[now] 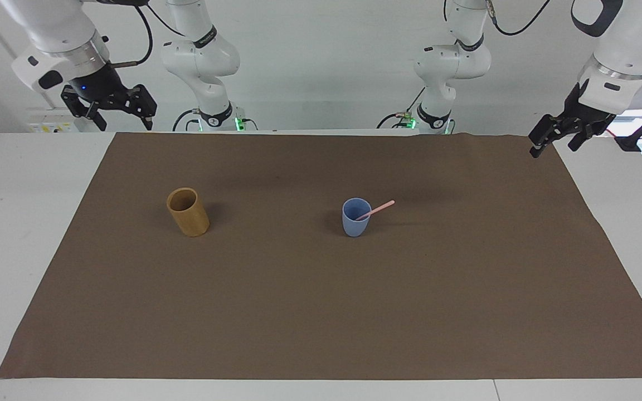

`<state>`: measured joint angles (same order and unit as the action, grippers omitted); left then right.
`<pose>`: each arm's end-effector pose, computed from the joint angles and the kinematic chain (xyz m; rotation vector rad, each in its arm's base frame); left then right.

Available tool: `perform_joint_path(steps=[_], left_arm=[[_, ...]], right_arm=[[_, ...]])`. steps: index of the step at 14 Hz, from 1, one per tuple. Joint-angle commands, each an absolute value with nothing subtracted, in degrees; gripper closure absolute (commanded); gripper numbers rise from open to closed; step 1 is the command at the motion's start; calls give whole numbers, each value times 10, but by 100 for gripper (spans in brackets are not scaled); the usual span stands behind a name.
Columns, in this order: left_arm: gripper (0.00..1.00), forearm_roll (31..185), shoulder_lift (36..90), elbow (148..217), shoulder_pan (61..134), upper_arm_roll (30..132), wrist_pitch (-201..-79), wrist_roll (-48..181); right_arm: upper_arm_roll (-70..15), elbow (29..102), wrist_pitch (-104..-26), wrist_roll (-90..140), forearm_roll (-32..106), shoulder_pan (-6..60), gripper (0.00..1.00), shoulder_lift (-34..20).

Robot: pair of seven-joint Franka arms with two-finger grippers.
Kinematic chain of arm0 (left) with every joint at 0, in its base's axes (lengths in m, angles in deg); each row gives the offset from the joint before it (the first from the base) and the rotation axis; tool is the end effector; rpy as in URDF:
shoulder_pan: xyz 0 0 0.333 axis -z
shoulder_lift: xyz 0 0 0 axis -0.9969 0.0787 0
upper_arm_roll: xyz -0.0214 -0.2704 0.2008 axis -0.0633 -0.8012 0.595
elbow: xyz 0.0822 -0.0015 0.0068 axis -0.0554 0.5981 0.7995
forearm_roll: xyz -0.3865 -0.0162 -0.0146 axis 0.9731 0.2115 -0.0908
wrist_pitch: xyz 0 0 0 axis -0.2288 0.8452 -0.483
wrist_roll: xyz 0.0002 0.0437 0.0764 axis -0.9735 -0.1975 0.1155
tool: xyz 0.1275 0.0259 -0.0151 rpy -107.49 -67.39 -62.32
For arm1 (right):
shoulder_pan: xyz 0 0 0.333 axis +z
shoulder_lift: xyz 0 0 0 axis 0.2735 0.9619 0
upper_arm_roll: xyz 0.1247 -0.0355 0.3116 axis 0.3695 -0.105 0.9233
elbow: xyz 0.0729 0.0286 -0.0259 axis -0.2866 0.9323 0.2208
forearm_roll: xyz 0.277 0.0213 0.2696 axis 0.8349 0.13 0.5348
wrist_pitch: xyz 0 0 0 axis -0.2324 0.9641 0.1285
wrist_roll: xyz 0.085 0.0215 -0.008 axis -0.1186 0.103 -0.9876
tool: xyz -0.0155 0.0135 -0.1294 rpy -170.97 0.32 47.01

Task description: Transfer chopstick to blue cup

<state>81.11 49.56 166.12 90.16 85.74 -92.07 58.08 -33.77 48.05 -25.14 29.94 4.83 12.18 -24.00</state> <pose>0.5268 -0.0246 0.6377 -3.1212 -0.1162 -0.0486 0.5130 -0.0253 0.6492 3.1136 0.0142 -0.2006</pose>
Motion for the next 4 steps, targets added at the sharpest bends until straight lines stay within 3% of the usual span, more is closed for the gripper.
perform_joint_path(steps=[1,4], left_arm=[[0,814,488,1669,896,855,-916,580],[0,814,488,1669,897,855,-916,580]], right_arm=[[-327,484,-249,296,52,100,0,-243],[-325,486,-250,298,53,99,0,-246]])
